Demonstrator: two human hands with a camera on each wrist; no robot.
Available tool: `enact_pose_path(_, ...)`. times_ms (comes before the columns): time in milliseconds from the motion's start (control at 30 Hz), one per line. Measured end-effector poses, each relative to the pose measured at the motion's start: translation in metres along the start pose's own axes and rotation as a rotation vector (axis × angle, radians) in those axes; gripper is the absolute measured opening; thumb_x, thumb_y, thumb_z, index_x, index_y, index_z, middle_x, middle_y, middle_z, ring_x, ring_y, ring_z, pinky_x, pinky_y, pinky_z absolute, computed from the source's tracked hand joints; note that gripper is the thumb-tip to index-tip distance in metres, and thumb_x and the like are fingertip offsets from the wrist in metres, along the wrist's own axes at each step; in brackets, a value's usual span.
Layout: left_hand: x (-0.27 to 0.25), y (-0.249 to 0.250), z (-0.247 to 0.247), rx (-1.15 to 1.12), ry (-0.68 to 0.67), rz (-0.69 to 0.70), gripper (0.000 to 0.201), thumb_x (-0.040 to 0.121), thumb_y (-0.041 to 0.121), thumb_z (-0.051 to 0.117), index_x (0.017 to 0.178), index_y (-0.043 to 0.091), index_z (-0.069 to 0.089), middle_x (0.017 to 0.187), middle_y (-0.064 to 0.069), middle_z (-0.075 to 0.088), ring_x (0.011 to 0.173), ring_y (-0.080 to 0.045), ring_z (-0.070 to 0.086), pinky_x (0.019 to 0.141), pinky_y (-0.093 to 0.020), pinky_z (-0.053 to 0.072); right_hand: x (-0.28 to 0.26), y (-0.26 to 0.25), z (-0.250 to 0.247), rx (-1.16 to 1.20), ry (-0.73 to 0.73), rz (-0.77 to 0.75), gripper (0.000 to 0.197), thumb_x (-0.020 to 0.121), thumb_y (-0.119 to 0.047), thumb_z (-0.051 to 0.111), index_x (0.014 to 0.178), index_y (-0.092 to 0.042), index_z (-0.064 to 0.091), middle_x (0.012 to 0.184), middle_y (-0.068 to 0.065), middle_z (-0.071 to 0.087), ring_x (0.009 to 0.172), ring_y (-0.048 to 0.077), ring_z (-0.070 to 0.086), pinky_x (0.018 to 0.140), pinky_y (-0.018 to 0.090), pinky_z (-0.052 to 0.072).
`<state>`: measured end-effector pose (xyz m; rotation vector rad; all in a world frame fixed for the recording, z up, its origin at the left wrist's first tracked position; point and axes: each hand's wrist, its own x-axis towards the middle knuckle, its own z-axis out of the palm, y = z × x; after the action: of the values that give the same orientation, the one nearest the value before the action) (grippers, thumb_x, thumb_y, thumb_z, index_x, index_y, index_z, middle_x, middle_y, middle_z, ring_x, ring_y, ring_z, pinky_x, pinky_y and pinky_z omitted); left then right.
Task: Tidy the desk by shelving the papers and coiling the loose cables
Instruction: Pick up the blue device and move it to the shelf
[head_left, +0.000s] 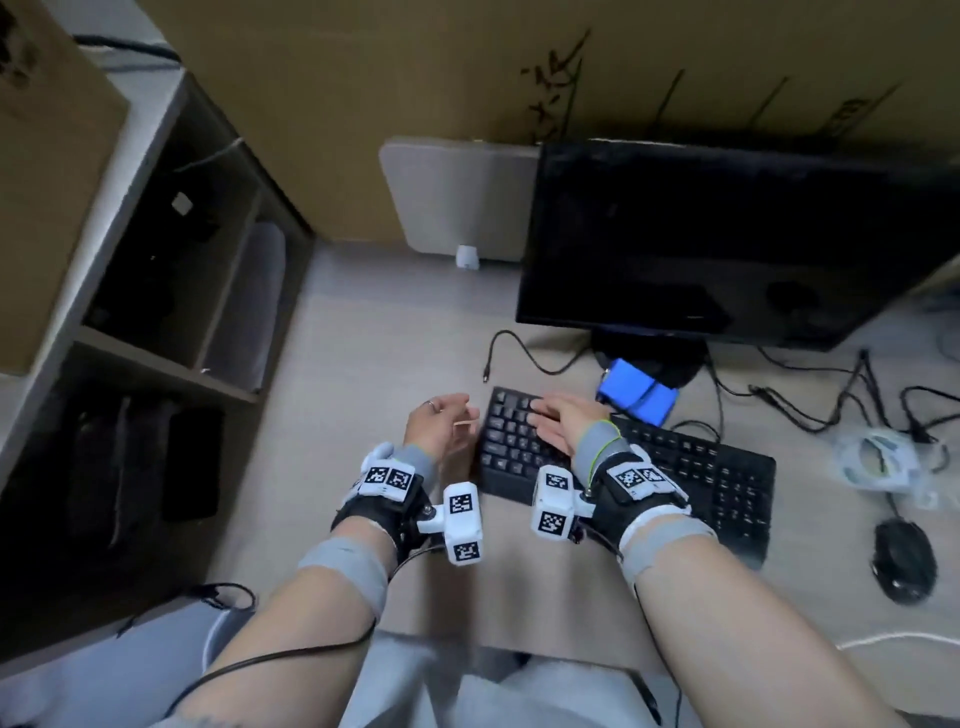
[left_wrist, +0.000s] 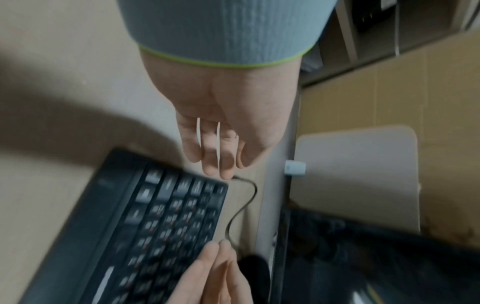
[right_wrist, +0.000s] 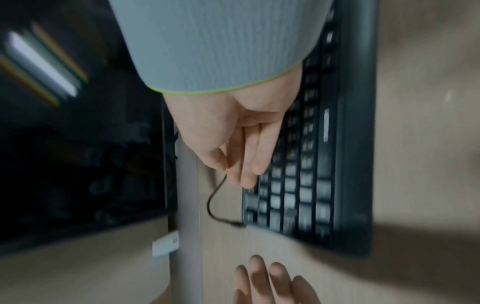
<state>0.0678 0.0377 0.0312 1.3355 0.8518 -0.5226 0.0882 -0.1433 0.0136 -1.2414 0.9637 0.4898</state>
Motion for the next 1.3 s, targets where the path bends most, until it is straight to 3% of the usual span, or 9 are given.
enact_pose_path(67, -0.013, -0.014, 0.038, 0.077, -0.026, 0.005, 0.009, 0.095, 0.01, 0.057, 0.1, 0.015, 0.062, 0.084, -0.002, 0.066, 0.062, -0.011, 0.058, 0.057, -0.02, 0.045, -0.002, -0.003, -0.046, -0.024, 0.038, -0.008, 0.01, 0.092, -0.001, 0.058, 0.089, -0.008, 0.063, 0.083, 0.011, 0.066, 0.042, 0.006, 0.063, 0.047, 0.015, 0.052)
enact_pose_path(167, -0.031, -0.029, 0.089, 0.126, -0.073, 0.024, 0.01, 0.094, 0.01, 0.058, 0.09, 0.018, 0.062, 0.084, -0.004, 0.059, 0.058, -0.009, 0.051, 0.053, -0.018, 0.039, 0.007, -0.012, -0.104, -0.081, 0.128, -0.091, 0.02, 0.089, 0.0, 0.063, 0.106, -0.01, 0.066, 0.074, 0.006, 0.06, 0.046, 0.007, 0.059, 0.048, 0.02, 0.049)
enact_pose_path(267, -0.039, -0.04, 0.124, 0.173, -0.083, 0.048, 0.007, 0.097, 0.015, 0.056, 0.095, 0.018, 0.062, 0.079, 0.001, 0.057, 0.066, -0.01, 0.051, 0.061, -0.02, 0.04, 0.021, -0.018, -0.151, -0.222, 0.226, -0.16, 0.035, 0.085, -0.005, 0.068, 0.118, -0.015, 0.064, 0.099, 0.004, 0.064, 0.084, 0.021, 0.061, 0.075, 0.028, 0.047)
enact_pose_path(367, -0.036, -0.047, 0.139, 0.199, -0.057, 0.04, 0.004, 0.096, 0.017, 0.058, 0.095, 0.02, 0.061, 0.08, 0.002, 0.059, 0.069, -0.01, 0.052, 0.065, -0.022, 0.042, 0.038, -0.02, -0.172, -0.381, 0.227, -0.188, 0.047, 0.079, -0.008, 0.072, 0.124, -0.014, 0.061, 0.118, 0.004, 0.067, 0.099, 0.024, 0.064, 0.088, 0.028, 0.048)
enact_pose_path(467, -0.024, -0.047, 0.147, 0.193, -0.044, 0.024, 0.009, 0.095, 0.014, 0.059, 0.092, 0.022, 0.062, 0.083, 0.004, 0.062, 0.073, -0.01, 0.057, 0.067, -0.023, 0.045, 0.056, -0.026, -0.173, -0.598, 0.2, -0.184, 0.058, 0.077, -0.017, 0.074, 0.131, -0.022, 0.055, 0.122, 0.0, 0.064, 0.108, 0.026, 0.063, 0.097, 0.034, 0.049)
enact_pose_path(600, 0.0, -0.04, 0.145, 0.1, -0.048, -0.055, 0.012, 0.098, 0.01, 0.054, 0.092, 0.018, 0.061, 0.083, 0.002, 0.063, 0.071, -0.012, 0.058, 0.067, -0.025, 0.046, 0.08, -0.036, -0.16, -0.846, 0.185, -0.119, 0.081, 0.071, -0.022, 0.077, 0.144, -0.027, 0.041, 0.138, 0.005, 0.051, 0.127, 0.031, 0.048, 0.107, 0.045, 0.041)
enact_pose_path(900, 0.034, -0.035, 0.141, 0.059, -0.035, -0.141, 0.008, 0.099, 0.014, 0.052, 0.098, 0.017, 0.059, 0.087, 0.001, 0.064, 0.073, -0.013, 0.06, 0.073, -0.027, 0.049, 0.11, -0.045, -0.13, -1.062, 0.29, -0.004, 0.079, 0.05, -0.041, 0.09, 0.104, -0.029, 0.034, 0.131, 0.012, 0.032, 0.121, 0.033, 0.037, 0.099, 0.043, 0.043)
enact_pose_path(1167, 0.028, -0.036, 0.167, 0.027, -0.105, -0.137, 0.004, 0.095, 0.018, 0.058, 0.098, 0.019, 0.059, 0.105, -0.005, 0.068, 0.08, -0.017, 0.068, 0.08, -0.032, 0.054, 0.086, -0.052, -0.134, -1.171, 0.238, -0.195, 0.08, 0.047, -0.061, 0.074, 0.106, -0.02, 0.038, 0.113, 0.009, 0.048, 0.109, 0.035, 0.052, 0.084, 0.042, 0.05)
enact_pose_path(1300, 0.021, -0.041, 0.179, -0.027, -0.175, -0.117, 0.021, 0.089, 0.031, 0.069, 0.102, 0.02, 0.057, 0.103, -0.001, 0.067, 0.095, -0.019, 0.069, 0.083, -0.032, 0.054, 0.062, -0.072, -0.142, -1.085, 0.136, -0.258, 0.086, 0.046, -0.073, 0.069, 0.109, -0.02, 0.045, 0.101, 0.002, 0.062, 0.096, 0.029, 0.061, 0.08, 0.036, 0.052)
